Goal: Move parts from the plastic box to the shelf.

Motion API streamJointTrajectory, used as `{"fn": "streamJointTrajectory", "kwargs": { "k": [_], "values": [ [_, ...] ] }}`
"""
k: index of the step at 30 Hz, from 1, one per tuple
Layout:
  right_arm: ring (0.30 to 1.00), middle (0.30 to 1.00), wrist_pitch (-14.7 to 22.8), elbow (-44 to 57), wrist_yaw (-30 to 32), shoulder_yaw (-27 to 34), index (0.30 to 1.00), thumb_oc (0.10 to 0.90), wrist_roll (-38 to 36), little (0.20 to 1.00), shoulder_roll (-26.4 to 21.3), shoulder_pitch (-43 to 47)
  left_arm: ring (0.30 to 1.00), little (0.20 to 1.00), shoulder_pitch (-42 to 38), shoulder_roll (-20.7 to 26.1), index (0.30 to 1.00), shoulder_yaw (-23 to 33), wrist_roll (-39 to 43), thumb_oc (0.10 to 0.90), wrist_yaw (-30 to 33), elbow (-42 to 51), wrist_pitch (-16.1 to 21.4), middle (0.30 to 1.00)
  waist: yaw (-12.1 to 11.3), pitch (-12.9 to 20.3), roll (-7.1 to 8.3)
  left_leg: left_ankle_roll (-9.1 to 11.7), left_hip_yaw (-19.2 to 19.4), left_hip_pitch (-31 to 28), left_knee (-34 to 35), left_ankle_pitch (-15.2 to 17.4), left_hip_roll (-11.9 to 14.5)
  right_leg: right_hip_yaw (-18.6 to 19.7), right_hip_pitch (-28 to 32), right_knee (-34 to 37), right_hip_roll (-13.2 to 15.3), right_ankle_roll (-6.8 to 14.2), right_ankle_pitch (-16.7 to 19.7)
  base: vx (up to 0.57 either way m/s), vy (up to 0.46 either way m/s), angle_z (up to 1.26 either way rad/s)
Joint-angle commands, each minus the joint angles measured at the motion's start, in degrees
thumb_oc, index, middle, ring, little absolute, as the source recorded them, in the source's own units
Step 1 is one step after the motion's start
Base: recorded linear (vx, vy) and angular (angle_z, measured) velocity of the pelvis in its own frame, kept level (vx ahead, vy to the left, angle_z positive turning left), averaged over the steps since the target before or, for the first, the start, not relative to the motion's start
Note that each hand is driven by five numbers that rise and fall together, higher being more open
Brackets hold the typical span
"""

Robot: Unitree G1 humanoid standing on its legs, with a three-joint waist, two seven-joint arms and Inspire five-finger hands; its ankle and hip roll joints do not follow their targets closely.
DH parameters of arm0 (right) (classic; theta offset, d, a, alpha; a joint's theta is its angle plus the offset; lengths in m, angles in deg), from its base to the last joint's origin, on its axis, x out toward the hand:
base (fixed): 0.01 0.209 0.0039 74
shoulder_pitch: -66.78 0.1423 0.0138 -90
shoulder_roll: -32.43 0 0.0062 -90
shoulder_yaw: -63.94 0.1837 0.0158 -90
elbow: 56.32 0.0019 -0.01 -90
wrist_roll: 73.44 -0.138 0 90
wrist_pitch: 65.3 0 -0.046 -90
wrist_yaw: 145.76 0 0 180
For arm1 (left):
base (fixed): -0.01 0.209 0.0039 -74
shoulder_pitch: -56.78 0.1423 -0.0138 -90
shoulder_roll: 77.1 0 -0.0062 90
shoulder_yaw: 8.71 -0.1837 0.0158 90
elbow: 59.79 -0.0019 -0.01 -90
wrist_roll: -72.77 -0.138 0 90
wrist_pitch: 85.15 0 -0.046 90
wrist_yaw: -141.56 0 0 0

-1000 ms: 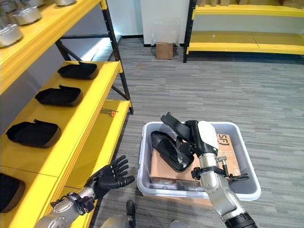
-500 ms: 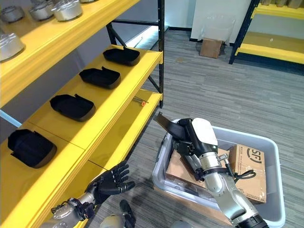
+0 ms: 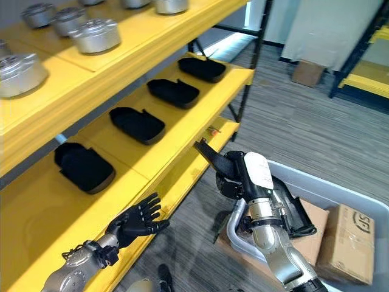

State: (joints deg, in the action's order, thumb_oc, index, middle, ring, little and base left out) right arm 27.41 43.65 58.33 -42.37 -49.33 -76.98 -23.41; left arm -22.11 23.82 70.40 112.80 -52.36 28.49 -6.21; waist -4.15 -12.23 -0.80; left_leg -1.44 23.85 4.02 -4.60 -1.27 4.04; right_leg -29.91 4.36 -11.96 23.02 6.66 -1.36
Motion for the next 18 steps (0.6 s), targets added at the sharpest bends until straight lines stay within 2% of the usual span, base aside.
{"fn": "streamJointTrajectory", "kwargs": {
  "k": [1, 6, 7, 9, 11, 13, 14, 15, 16, 17, 18],
  "values": [
    [0.300, 0.300, 9.0, 10.8, 5.7, 6.5, 0.300, 0.400, 3.2, 0.300, -1.1, 5.7, 1.000, 1.000, -0.8, 1.3, 1.000, 1.3, 0.3, 0.900, -2.6, 8.1, 5.5, 1.000, -2.7, 3.4, 0.50, 3.1, 1.8, -8.4, 2.4, 2.6, 4.0, -3.2, -1.0, 5.0, -0.8, 3.7, 8.6, -0.05, 0.273, 0.31],
    [0.300, 0.300, 8.2, 11.8, 5.8, 4.2, 0.300, 0.400, 5.5, 0.300, -1.6, 7.7, 1.000, 1.000, -1.3, 1.9, 1.000, 1.1, -0.4, 0.900, -3.0, 7.5, 4.6, 1.000, -4.7, 2.5, 1.39, 1.6, 0.7, -6.4, -0.4, 4.8, 2.0, -3.8, -0.8, 6.7, 0.6, 4.7, 11.2, 0.00, 0.212, 0.35],
    [0.300, 0.300, 8.4, 12.0, 6.7, 3.6, 0.300, 0.400, 6.7, 0.300, -1.5, 8.2, 1.000, 1.000, -1.6, 2.3, 1.000, 0.9, -0.7, 0.900, -3.9, 7.3, 4.3, 1.000, -5.1, 2.3, 1.62, 1.3, -0.2, -5.9, -0.9, 5.5, 1.0, -2.9, -0.8, 8.0, 1.2, 5.5, 13.2, 0.03, 0.146, 0.36],
    [0.300, 0.300, 9.2, 12.0, 6.8, 3.3, 0.300, 0.400, 7.8, 0.300, -1.6, 8.5, 1.000, 1.000, -1.7, 2.7, 1.000, 0.7, -0.6, 0.900, -4.5, 7.1, 4.2, 1.000, -5.2, 2.2, 1.73, 1.1, -0.9, -5.7, -1.1, 5.8, 0.3, -2.1, -0.6, 8.9, 1.6, 6.0, 14.4, 0.04, 0.163, 0.48],
    [0.300, 0.300, 9.3, 11.9, 7.4, 2.8, 0.300, 0.400, 13.4, 0.300, -2.4, 8.9, 1.000, 1.000, -2.3, 3.1, 1.000, 0.7, -0.3, 0.900, -6.4, 6.5, 3.6, 1.000, -5.2, 2.6, 1.75, 0.4, -2.9, -5.2, -1.0, 6.1, -1.0, 0.2, -0.2, 9.5, 1.8, 6.5, 15.4, 0.07, 0.215, 0.46],
    [0.300, 0.300, 9.2, 11.8, 7.9, 2.7, 0.300, 0.400, 14.1, 0.300, -2.7, 9.0, 1.000, 1.000, -2.4, 3.3, 1.000, 0.6, -0.6, 0.900, -6.8, 6.3, 3.5, 1.000, -5.0, 2.8, 1.73, 0.2, -3.7, -5.2, -0.8, 6.2, -1.4, 1.5, -0.2, 9.2, 1.5, 6.4, 15.3, 0.07, 0.141, 0.40],
    [0.300, 0.300, 8.5, 11.7, 8.8, 3.0, 0.300, 0.400, 15.7, 0.300, -3.3, 8.8, 1.000, 1.000, -2.5, 3.7, 1.000, 0.4, -0.5, 0.900, -7.4, 6.1, 3.3, 1.000, -4.4, 3.0, 1.71, -0.2, -4.9, -5.2, -0.4, 6.2, -1.9, 3.9, -0.5, 8.2, 0.8, 6.2, 14.9, 0.07, 0.175, 0.53],
    [0.300, 0.300, 7.6, 11.8, 10.0, 3.9, 0.300, 0.400, 15.8, 0.300, -4.5, 7.9, 1.000, 1.000, -2.5, 4.4, 1.000, 0.2, -0.4, 0.900, -8.2, 6.1, 2.6, 1.000, -2.9, 3.4, 1.87, -1.5, -6.5, -4.8, 0.9, 4.9, -3.0, 8.5, -2.4, 4.3, -0.9, 4.8, 13.9, 0.07, 0.162, 0.75],
    [0.300, 0.300, 7.5, 11.9, 10.1, 4.2, 0.300, 0.400, 15.5, 0.300, -4.8, 7.7, 1.000, 1.000, -2.5, 4.6, 1.000, 0.2, -0.5, 0.900, -8.5, 6.0, 2.5, 1.000, -2.5, 3.6, 1.85, -1.7, -6.9, -4.9, 1.3, 4.8, -3.1, 9.9, -3.2, 2.8, -1.4, 4.6, 13.2, 0.13, 0.164, 0.80],
    [0.300, 0.300, 8.4, 12.7, 10.6, 7.1, 0.300, 0.400, 14.0, 0.300, -6.2, 5.1, 1.000, 1.000, -1.6, 5.3, 1.000, 0.5, -0.5, 0.900, -9.3, 6.4, 2.1, 1.000, -0.3, 4.1, 1.58, -2.0, -9.0, -6.2, 4.8, 3.5, -3.2, 13.9, -4.2, 0.4, -8.5, 3.2, 7.6, 0.14, 0.084, 0.86],
    [0.300, 0.300, 8.7, 12.9, 10.5, 7.6, 0.300, 0.400, 13.7, 0.300, -6.4, 4.7, 1.000, 1.000, -1.5, 5.3, 1.000, 0.5, -0.4, 0.900, -9.3, 6.5, 2.1, 1.000, 0.0, 4.2, 1.54, -2.0, -9.2, -6.6, 5.3, 3.2, -3.1, 14.0, -4.2, 0.3, -9.4, 3.0, 6.8, 0.14, 0.072, 1.03]
  ]
}}
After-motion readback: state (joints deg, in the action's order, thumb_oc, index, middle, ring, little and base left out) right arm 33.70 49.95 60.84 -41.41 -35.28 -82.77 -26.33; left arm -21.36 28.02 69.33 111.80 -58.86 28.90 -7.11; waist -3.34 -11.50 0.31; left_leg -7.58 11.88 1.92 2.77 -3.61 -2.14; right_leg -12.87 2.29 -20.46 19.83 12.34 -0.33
